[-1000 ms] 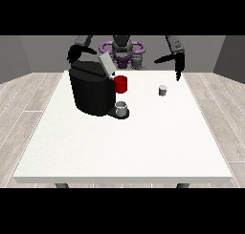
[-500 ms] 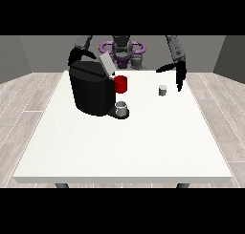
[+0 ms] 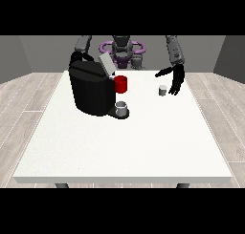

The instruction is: Insert the coffee pod into the coffee machine and close the lid

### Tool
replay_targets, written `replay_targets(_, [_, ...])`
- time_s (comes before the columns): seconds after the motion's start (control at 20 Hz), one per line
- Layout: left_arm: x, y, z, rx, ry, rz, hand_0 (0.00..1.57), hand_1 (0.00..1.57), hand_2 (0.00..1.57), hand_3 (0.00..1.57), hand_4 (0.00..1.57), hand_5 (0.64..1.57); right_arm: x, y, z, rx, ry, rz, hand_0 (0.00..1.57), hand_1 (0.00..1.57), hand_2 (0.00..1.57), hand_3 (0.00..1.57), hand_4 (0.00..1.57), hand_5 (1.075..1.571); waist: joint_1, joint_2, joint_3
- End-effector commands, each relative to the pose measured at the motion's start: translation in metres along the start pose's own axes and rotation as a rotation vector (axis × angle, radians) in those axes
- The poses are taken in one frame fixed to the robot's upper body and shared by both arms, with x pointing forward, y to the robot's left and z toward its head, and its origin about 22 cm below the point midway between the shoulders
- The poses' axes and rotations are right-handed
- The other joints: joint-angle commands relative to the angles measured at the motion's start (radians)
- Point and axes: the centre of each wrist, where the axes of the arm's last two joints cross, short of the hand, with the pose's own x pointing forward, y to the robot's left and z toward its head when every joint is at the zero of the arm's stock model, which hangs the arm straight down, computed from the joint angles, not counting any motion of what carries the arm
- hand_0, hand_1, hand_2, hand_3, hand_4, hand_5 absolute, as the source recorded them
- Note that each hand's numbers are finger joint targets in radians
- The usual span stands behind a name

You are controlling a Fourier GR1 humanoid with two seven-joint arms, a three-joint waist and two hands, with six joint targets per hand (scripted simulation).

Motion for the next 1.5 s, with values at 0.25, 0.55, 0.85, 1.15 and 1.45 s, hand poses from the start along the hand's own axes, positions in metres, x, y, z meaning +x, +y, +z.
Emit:
replay_targets(0.25, [-0.021,0.005,0.0,0.015,0.04,-0.156,0.63,0.63,0.76,0.49,0.0,1.571,0.001,-0.007,-0.006,0.006,-0.023,0.026,0.0,0.0,0.0,0.0,0.43,1.571,-0.027,0.055,-0.0001])
replay_targets(0.55, [-0.017,-0.017,-0.009,0.047,0.043,-0.28,0.61,0.61,0.75,0.48,0.0,1.571,0.005,0.003,-0.006,0.038,0.001,0.011,0.0,0.0,0.0,0.0,0.45,1.571,-0.062,0.042,-0.0002])
replay_targets(0.85, [-0.038,-0.012,-0.001,0.087,0.018,-0.312,0.69,0.69,0.85,0.65,0.29,1.571,0.006,0.001,0.009,0.035,0.072,0.008,0.0,0.0,0.0,0.0,0.49,1.571,-0.056,-0.021,-0.0004])
replay_targets(1.15, [-0.028,-0.011,-0.01,0.11,-0.061,-0.403,0.97,0.97,1.09,0.86,0.32,1.571,0.006,0.004,-0.006,-0.012,0.019,-0.034,0.0,0.0,0.0,0.0,0.49,1.571,-0.028,0.037,-0.0001])
replay_targets(1.45, [-0.018,0.011,-0.021,0.122,-0.007,-0.464,1.11,1.11,1.17,0.97,0.28,1.571,0.021,0.017,-0.013,0.018,-0.006,-0.038,0.0,0.0,0.0,0.0,0.49,1.571,-0.056,0.077,-0.0003])
